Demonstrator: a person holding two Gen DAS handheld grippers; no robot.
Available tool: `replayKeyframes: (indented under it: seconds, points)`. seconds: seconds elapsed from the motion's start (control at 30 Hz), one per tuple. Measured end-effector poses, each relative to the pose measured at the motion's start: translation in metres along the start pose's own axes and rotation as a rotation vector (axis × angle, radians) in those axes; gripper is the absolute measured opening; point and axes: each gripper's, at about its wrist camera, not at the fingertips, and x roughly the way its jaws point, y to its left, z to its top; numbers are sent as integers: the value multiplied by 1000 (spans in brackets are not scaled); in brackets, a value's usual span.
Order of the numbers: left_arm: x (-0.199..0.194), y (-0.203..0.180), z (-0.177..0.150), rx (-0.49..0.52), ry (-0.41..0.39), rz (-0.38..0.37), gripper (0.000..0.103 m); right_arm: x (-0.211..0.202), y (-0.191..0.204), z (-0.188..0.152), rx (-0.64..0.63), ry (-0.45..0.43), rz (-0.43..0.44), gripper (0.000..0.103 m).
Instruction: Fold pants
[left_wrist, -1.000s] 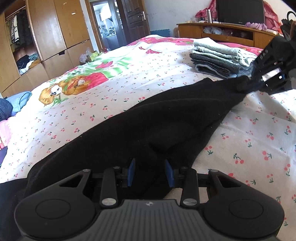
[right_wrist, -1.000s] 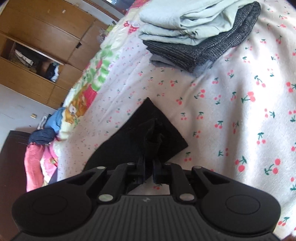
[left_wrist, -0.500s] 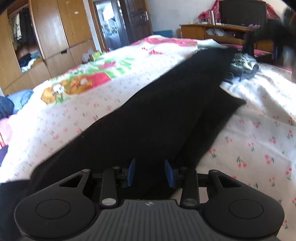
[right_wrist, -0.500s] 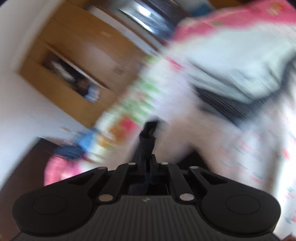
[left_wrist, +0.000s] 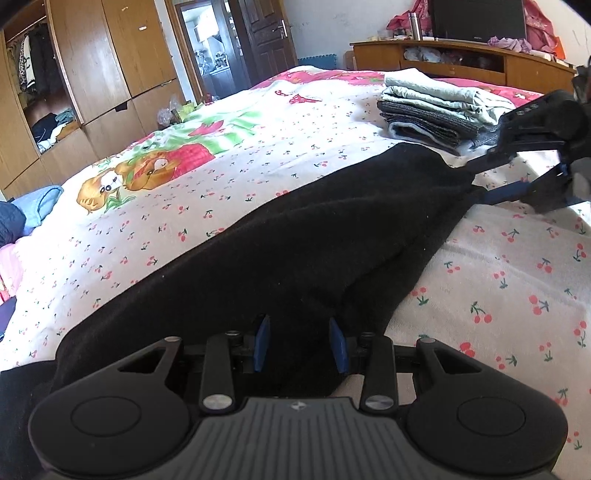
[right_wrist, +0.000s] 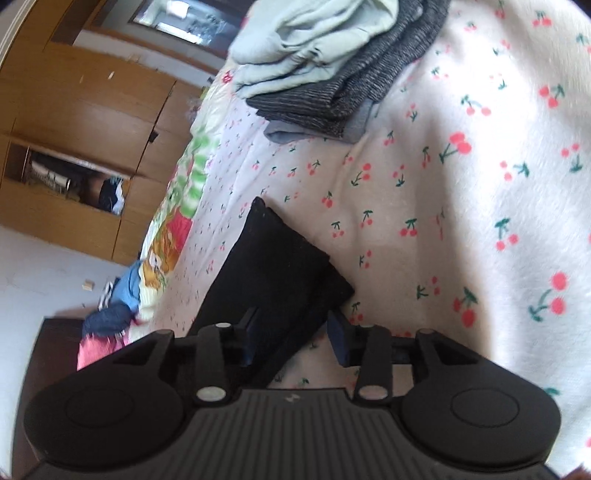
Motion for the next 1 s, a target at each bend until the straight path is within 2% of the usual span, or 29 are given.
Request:
replayKeyframes:
  seconds: [0.07, 0.17, 0.23, 0.3, 0.47, 0.6, 0.7, 0.83, 0.87, 0.9, 0.93, 1.0]
  points:
    - [-1, 0, 0, 2, -3, 1, 50, 3, 5, 0, -1, 3, -8, 42]
    - [-2, 1, -1, 6, -13, -4, 50, -9, 17, -9, -79, -3, -59, 41]
    - [0, 2, -2, 6, -13, -6, 50, -19, 23, -13, -104, -38, -51, 41]
    - [5, 1, -3, 7, -2, -3, 50, -17, 25, -11, -91, -55, -26, 41]
    - [7, -2, -3, 19, -5, 0, 50, 17, 22, -7, -51, 19, -38, 41]
    - [6, -2, -3, 25, -7, -5, 50, 28, 22, -9, -16, 28, -33, 41]
    - [4, -1, -3, 28, -14, -13, 50, 26, 20, -12, -39, 22, -43, 36]
    - [8, -4, -2, 31, -13, -9, 50, 35, 15, -9, 18, 2, -22, 36]
    - [9, -5, -1, 25, -13, -11, 50, 39, 16, -9, 21, 2, -24, 32]
    - [9, -5, 0, 25, -13, -11, 50, 41, 18, -9, 28, 7, -21, 14]
    - [8, -5, 0, 28, -14, -8, 50, 42, 19, -9, 37, 22, -3, 6]
    - [7, -5, 2, 30, -21, -7, 50, 32, 21, -9, 45, 12, 37, 6]
